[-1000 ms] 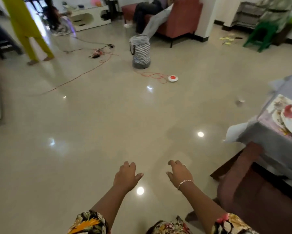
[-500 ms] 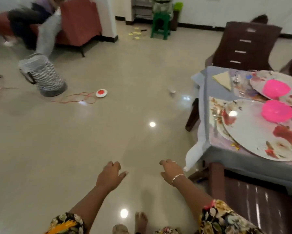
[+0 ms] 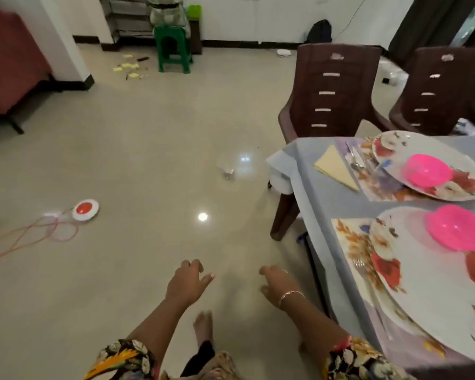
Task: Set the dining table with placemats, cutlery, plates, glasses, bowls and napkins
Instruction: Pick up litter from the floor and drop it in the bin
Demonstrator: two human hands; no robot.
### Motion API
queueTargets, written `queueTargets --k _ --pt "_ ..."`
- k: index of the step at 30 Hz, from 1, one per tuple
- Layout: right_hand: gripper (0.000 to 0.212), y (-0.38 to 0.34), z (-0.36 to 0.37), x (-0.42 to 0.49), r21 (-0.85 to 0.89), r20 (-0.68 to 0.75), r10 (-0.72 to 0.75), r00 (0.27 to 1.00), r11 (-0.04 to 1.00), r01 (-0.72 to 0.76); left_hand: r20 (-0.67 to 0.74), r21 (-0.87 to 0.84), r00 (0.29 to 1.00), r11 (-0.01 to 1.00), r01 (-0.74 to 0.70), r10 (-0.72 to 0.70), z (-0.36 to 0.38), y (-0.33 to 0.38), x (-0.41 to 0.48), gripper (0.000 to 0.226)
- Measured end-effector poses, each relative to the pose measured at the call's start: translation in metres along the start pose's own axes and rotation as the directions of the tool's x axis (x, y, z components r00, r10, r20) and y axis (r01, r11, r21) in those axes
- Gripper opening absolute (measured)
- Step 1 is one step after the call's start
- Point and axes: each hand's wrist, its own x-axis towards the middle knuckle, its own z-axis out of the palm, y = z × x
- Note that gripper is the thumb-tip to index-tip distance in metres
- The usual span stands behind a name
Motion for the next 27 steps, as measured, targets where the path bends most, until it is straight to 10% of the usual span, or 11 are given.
queueTargets --k 27 --pt "0.042 -0.039 -0.285 0.574 0.004 0.075 0.157 0.985 0.987 -0.158 0.046 -0.149 0.998 0.988 0.038 -0.031 -0.224 0.086 0.637 0.041"
